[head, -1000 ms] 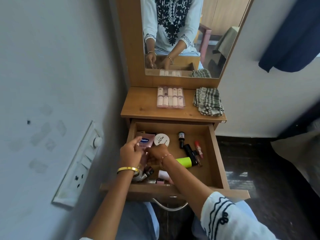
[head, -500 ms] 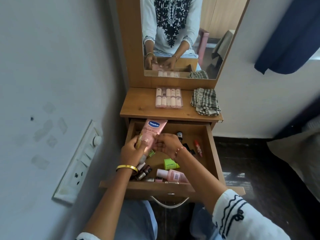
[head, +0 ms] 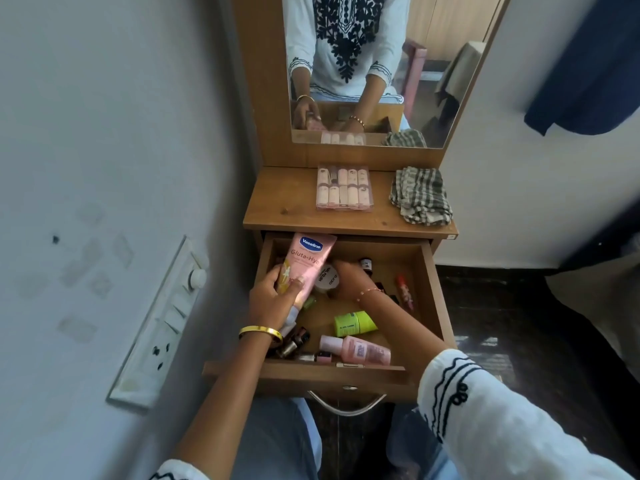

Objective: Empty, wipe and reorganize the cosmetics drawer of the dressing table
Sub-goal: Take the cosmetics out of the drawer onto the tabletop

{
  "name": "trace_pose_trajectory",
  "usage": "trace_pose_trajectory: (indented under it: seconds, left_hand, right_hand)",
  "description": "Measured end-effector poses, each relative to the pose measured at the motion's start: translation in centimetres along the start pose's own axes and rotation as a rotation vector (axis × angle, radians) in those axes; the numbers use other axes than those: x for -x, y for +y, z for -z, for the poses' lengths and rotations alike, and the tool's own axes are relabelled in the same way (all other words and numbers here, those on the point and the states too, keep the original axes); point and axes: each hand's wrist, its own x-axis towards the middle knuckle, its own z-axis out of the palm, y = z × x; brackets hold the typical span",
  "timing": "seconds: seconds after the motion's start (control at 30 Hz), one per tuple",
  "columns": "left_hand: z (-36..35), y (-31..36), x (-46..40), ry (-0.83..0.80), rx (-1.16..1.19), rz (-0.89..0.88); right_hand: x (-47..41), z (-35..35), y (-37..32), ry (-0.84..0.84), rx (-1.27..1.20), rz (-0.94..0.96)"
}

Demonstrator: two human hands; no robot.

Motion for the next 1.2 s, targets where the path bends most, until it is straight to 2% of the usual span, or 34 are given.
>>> trace_pose_trajectory:
  seconds: [0.13, 0.3, 0.6, 0.83, 1.07, 1.2]
  left_hand:
    - [0.0, -0.2, -0.2, 0.006, -0.005, 0.0]
    - [0.2, -0.3, 0.0, -0.004, -0.01, 0.01]
    - [1.6, -0.1, 1.7, 0.027, 0.128, 0.126]
    - [3.8, 2.7, 1.1, 0.108, 0.251, 0.091]
    - [3.5, 5.8, -4.2, 0.176, 0.178, 0.071]
    - [2.7, 7.3, -6.4, 0.206, 0.057, 0.056]
  right_hand:
    - [0.1, -0.7, 0.0, 0.053, 0.12, 0.011]
    - [0.8, -0.5, 0.0, 0.047, 0.119, 0.012]
    - [4.3, 2.4, -0.7, 0.158, -0.134, 0.081]
    - [5.3, 7.0, -2.2, 0.235, -0.278, 0.128]
    - [2.6, 10.9, -2.8, 0.307, -0.33, 0.081]
    - [0.3, 12.7, -3.0, 0.387, -0.246, 0.053]
